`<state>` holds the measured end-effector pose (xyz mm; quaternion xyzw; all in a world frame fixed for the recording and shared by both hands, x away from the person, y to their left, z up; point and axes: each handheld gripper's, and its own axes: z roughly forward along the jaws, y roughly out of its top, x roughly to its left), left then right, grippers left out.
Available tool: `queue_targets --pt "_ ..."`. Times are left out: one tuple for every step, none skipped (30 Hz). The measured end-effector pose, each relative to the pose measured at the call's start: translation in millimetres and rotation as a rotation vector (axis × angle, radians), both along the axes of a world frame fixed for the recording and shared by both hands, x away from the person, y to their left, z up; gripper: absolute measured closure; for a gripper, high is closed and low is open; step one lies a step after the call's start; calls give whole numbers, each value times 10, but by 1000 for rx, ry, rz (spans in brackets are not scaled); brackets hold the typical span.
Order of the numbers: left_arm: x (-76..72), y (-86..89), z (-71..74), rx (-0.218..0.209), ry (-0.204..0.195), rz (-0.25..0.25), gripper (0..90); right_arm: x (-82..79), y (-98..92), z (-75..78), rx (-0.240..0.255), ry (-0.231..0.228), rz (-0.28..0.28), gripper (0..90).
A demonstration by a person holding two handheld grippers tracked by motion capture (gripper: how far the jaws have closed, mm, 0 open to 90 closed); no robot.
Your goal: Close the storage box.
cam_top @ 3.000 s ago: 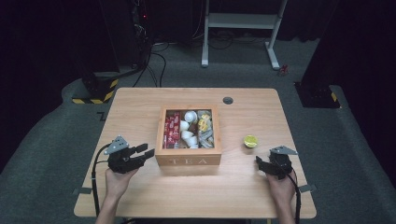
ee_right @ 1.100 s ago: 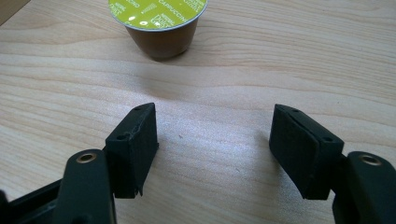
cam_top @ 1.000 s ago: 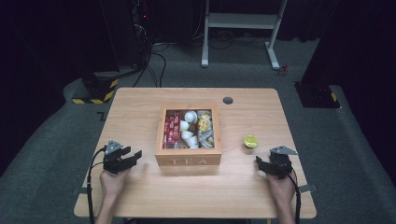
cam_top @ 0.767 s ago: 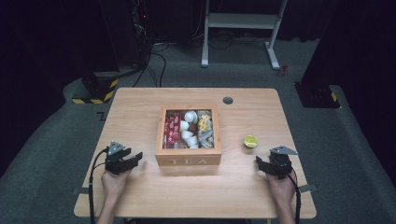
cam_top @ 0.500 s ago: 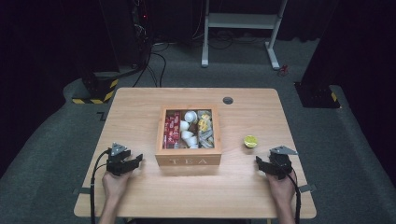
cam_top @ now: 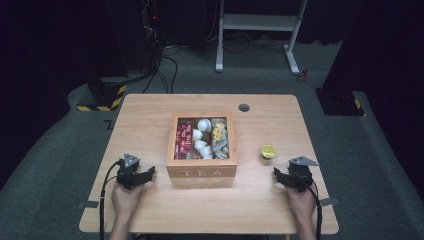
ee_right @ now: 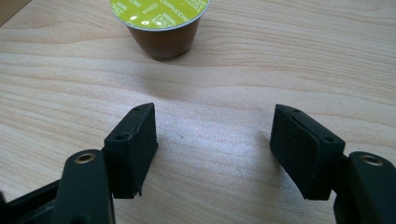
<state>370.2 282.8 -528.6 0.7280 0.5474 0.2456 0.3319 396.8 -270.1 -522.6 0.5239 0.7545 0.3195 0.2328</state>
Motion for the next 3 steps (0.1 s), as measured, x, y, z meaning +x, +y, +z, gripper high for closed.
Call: queue_targets --pt "-1 -2 0 -1 0 1 304 0 0 0 0 0 0 319" --pt "-1 -2 0 -1 0 1 304 0 0 0 0 0 0 319" --pt "0 -2 0 -1 1 1 303 0 0 0 0 0 0 319"
